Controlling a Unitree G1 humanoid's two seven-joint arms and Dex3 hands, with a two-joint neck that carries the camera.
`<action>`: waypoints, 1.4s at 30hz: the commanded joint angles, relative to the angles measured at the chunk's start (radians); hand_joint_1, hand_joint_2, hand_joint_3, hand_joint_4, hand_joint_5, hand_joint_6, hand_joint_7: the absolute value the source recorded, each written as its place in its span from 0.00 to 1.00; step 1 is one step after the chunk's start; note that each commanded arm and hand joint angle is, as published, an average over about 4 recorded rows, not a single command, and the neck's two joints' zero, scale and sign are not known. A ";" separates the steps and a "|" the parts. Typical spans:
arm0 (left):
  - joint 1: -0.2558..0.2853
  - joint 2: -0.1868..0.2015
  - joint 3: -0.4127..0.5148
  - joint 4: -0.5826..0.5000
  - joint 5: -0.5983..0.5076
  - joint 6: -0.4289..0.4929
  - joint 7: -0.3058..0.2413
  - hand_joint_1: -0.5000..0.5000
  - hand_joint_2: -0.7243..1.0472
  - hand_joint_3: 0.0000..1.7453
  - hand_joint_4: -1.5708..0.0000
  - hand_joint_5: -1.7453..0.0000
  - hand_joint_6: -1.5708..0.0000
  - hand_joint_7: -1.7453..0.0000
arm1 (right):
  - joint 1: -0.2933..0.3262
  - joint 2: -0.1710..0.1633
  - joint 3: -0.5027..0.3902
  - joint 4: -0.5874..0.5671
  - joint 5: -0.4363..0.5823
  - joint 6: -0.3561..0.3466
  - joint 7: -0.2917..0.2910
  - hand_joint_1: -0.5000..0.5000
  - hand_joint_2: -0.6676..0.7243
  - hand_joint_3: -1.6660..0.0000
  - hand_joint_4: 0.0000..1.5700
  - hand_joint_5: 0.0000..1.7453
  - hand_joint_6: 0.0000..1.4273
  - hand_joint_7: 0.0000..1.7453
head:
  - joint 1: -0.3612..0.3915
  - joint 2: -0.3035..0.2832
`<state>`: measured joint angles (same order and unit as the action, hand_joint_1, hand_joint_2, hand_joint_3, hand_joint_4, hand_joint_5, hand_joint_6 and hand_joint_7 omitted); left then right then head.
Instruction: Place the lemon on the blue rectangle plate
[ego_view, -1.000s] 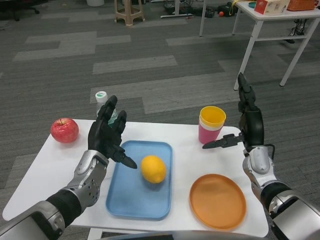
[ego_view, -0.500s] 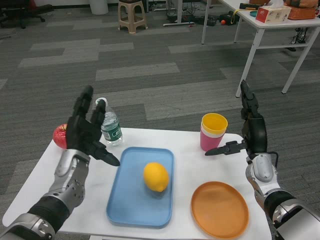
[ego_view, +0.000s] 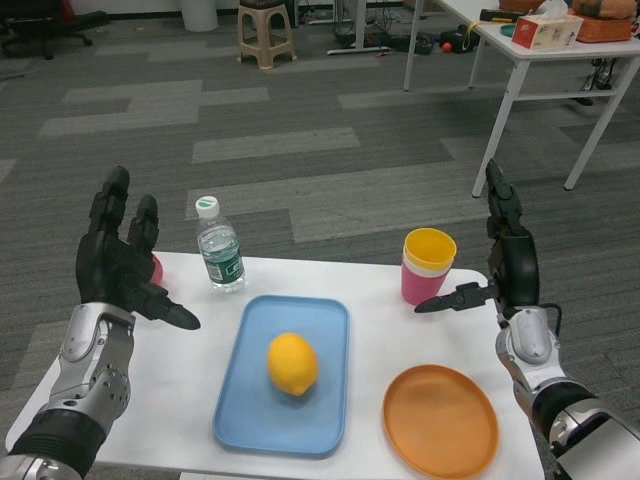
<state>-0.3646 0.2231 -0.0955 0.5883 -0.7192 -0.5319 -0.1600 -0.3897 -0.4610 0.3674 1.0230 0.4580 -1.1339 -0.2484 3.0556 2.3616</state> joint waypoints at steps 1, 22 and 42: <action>0.002 0.000 -0.001 -0.006 0.007 0.009 -0.013 0.02 0.00 0.05 1.00 1.00 1.00 0.92 | -0.009 -0.013 -0.009 0.003 0.008 0.000 -0.005 0.25 0.58 1.00 0.00 0.00 0.00 0.00 | -0.002 -0.002; -0.005 -0.006 -0.026 -0.004 -0.009 0.010 -0.027 0.02 0.00 0.05 1.00 1.00 1.00 0.92 | -0.004 -0.007 -0.011 -0.017 0.007 -0.001 -0.005 0.25 0.55 1.00 0.00 0.00 0.00 0.00 | -0.014 -0.001; 0.016 0.036 -0.052 -0.007 -0.062 0.009 -0.042 0.02 0.00 0.05 1.00 1.00 1.00 0.92 | 0.014 0.025 -0.004 -0.045 0.007 -0.001 -0.005 0.25 0.55 1.00 0.00 0.00 0.00 0.00 | -0.001 -0.010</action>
<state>-0.3599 0.2464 -0.1482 0.5881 -0.7753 -0.5275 -0.1940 -0.3833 -0.4391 0.3672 0.9824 0.4581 -1.1338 -0.2484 3.0541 2.3523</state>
